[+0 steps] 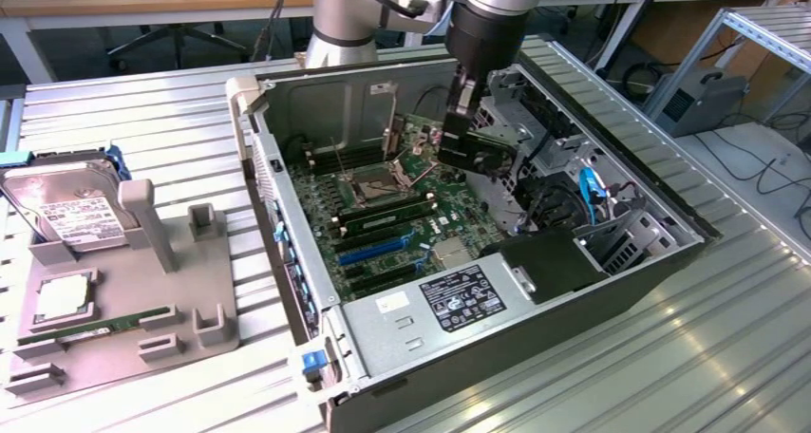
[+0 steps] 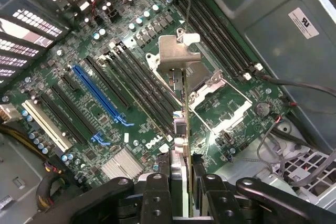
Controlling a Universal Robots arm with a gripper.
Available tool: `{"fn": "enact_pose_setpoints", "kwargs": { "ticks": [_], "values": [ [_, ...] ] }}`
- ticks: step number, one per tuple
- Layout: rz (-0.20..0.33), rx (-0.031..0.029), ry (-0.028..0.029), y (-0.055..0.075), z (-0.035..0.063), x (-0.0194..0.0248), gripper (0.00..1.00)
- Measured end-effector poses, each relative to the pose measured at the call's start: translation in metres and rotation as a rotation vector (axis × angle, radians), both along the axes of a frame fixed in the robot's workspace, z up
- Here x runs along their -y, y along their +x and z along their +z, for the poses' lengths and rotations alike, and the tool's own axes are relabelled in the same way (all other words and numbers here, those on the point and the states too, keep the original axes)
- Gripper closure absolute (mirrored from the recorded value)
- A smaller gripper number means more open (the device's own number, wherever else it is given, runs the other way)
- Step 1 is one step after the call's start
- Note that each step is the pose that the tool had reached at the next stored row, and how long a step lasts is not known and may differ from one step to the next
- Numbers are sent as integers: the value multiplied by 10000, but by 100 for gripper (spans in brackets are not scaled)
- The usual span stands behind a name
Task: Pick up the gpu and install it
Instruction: 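Insert the gpu into the slot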
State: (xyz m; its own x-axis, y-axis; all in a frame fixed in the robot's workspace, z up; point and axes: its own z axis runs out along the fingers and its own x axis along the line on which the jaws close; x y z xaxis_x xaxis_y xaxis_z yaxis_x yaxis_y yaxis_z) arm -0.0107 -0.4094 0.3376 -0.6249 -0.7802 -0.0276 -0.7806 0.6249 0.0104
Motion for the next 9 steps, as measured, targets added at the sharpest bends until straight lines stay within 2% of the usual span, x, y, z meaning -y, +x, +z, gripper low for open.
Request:
{"fn": "enact_pose_setpoints", "kwargs": {
  "ticks": [9],
  "values": [
    [678, 0, -6, 0, 0, 0, 73]
  ]
}}
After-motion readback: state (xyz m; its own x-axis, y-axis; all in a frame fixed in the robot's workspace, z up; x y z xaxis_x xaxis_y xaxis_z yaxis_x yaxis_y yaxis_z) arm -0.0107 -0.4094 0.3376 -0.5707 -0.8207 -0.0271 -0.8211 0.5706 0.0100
